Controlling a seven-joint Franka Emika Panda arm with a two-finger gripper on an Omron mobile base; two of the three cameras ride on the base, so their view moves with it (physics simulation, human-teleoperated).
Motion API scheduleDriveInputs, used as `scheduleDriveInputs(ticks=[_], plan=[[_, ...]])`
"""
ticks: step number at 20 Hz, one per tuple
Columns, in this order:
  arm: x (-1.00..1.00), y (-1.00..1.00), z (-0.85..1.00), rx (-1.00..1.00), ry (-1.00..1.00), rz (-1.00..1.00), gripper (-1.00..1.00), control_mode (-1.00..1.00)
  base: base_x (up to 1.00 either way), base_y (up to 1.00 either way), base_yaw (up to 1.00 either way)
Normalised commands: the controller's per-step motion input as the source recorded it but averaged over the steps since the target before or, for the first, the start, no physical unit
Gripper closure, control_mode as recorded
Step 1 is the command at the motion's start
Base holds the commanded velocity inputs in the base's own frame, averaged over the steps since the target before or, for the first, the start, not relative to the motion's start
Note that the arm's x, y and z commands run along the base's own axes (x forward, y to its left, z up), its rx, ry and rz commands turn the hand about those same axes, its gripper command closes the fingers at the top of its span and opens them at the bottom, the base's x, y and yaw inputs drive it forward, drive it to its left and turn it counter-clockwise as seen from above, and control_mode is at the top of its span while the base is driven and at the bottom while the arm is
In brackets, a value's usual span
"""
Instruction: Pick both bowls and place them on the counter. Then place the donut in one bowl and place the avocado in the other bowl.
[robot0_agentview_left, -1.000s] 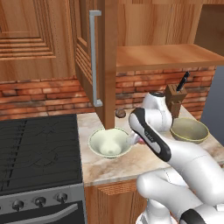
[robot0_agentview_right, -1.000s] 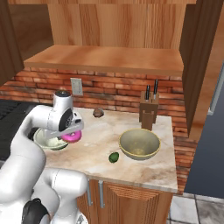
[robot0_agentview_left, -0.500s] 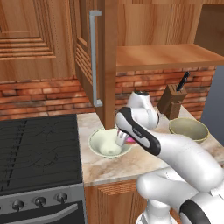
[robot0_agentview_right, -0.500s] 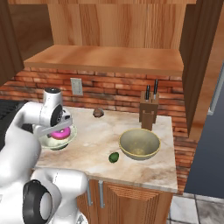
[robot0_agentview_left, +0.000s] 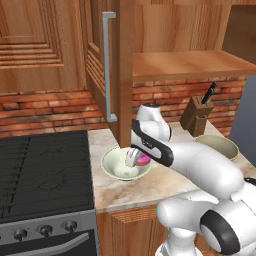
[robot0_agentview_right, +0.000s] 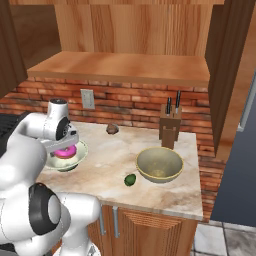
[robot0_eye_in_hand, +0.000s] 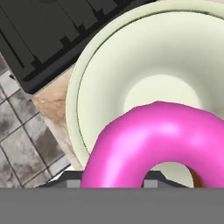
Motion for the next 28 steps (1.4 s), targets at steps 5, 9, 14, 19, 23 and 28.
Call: scheduleDriveInputs(ticks=[5, 9, 14, 19, 23, 28], plan=[[0.0, 0.02, -0.24, 0.0, 0.01, 0.05, 1.0, -1.0, 0.0, 0.0, 0.0], [0.02, 0.12, -0.25, 0.0, 0.0, 0.03, 1.0, -1.0, 0.0, 0.0, 0.0], [0.03, 0.16, -0.15, 0.0, 0.02, 0.02, 1.0, -1.0, 0.0, 0.0, 0.0], [0.18, 0.15, -0.07, 0.0, 0.05, 0.02, 1.0, -1.0, 0.0, 0.0, 0.0], [0.17, 0.05, -0.03, 0.0, 0.1, 0.02, 1.0, -1.0, 0.0, 0.0, 0.0], [0.23, 0.0, -0.04, 0.0, 0.03, 0.0, 1.0, -1.0, 0.0, 0.0, 0.0]])
